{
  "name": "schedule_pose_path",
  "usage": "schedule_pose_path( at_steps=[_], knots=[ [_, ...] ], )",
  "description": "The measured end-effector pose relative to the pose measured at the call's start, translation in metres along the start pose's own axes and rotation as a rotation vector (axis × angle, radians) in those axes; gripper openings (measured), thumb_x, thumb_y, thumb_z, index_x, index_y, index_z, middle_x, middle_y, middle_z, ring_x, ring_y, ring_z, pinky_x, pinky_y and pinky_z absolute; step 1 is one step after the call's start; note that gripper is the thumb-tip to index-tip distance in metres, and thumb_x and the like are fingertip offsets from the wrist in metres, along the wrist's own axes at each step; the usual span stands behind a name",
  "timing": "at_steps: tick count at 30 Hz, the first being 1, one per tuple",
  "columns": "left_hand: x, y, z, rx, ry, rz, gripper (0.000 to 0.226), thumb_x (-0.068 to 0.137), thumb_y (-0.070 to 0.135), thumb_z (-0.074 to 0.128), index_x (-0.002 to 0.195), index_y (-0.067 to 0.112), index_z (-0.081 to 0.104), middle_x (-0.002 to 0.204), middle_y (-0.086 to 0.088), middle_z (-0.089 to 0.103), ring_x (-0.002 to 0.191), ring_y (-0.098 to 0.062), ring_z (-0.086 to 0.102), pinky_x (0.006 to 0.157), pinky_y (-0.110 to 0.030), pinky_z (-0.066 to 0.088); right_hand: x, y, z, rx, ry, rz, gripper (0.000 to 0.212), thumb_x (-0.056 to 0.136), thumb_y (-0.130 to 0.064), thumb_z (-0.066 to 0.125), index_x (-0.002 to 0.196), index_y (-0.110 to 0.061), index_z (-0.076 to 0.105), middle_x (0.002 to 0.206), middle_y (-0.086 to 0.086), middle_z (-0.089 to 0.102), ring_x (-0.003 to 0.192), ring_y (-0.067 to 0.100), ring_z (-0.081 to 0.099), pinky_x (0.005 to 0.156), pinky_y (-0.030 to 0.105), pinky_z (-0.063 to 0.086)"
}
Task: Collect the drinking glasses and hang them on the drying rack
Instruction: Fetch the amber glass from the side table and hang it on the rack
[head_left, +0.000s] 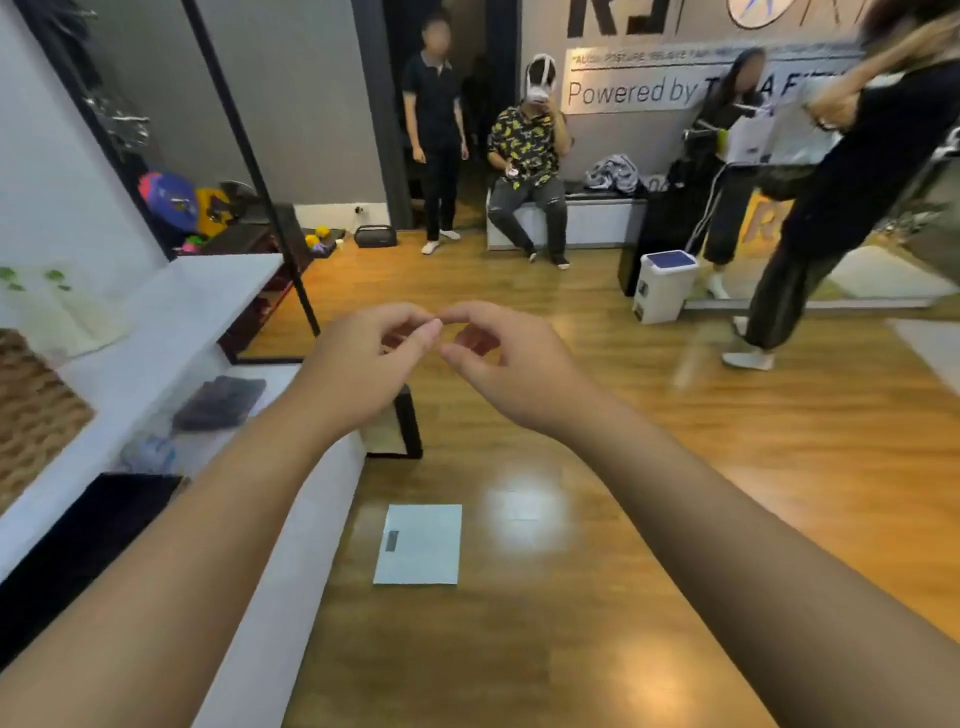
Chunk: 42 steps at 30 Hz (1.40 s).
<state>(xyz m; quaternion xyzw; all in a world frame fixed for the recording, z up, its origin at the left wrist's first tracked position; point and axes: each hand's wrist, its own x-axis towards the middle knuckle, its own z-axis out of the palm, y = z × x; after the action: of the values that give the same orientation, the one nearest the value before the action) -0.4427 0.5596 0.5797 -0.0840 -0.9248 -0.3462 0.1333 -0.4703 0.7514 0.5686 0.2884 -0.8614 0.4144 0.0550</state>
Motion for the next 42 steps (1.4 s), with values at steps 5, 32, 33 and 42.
schedule_pose_path(
  at_steps=[5, 32, 33, 42],
  knots=[
    [0.105, 0.006, 0.078, -0.023, -0.147, 0.133, 0.026, 0.105, 0.044, 0.053, 0.12, 0.033, 0.072, 0.107, 0.018, 0.071, 0.099, 0.004, 0.062, 0.08, -0.022, 0.049, 0.019, 0.089, -0.049, -0.015, 0.153, 0.205, 0.037, 0.102, -0.035, 0.066, 0.138, -0.032, 0.064, 0.108, -0.011, 0.07, 0.1, 0.007, 0.066, 0.088, 0.034, 0.059],
    [0.412, 0.464, 0.626, -0.323, -0.849, 0.903, 0.032, 0.104, 0.046, 0.054, 0.118, 0.026, 0.074, 0.102, 0.009, 0.074, 0.097, -0.013, 0.066, 0.086, -0.036, 0.054, -0.187, 0.45, -0.49, -0.272, 1.247, 1.101, 0.03, 0.108, -0.04, 0.051, 0.126, -0.029, 0.072, 0.097, -0.014, 0.075, 0.095, 0.004, 0.069, 0.08, 0.031, 0.056],
    [0.413, 0.491, 0.645, -0.342, -0.87, 0.934, 0.032, 0.104, 0.045, 0.054, 0.117, 0.025, 0.074, 0.103, 0.009, 0.073, 0.098, -0.012, 0.066, 0.083, -0.033, 0.054, -0.199, 0.458, -0.51, -0.296, 1.273, 1.128, 0.03, 0.108, -0.04, 0.05, 0.125, -0.029, 0.072, 0.096, -0.014, 0.074, 0.094, 0.004, 0.069, 0.08, 0.032, 0.057],
    [0.392, 0.723, 0.824, -0.491, -1.092, 1.186, 0.027, 0.103, 0.049, 0.054, 0.112, 0.032, 0.072, 0.1, 0.015, 0.07, 0.092, 0.002, 0.061, 0.07, -0.021, 0.044, -0.321, 0.525, -0.664, -0.476, 1.549, 1.279, 0.028, 0.108, -0.033, 0.051, 0.122, -0.021, 0.073, 0.098, -0.004, 0.075, 0.096, 0.016, 0.069, 0.087, 0.041, 0.058]
  ],
)
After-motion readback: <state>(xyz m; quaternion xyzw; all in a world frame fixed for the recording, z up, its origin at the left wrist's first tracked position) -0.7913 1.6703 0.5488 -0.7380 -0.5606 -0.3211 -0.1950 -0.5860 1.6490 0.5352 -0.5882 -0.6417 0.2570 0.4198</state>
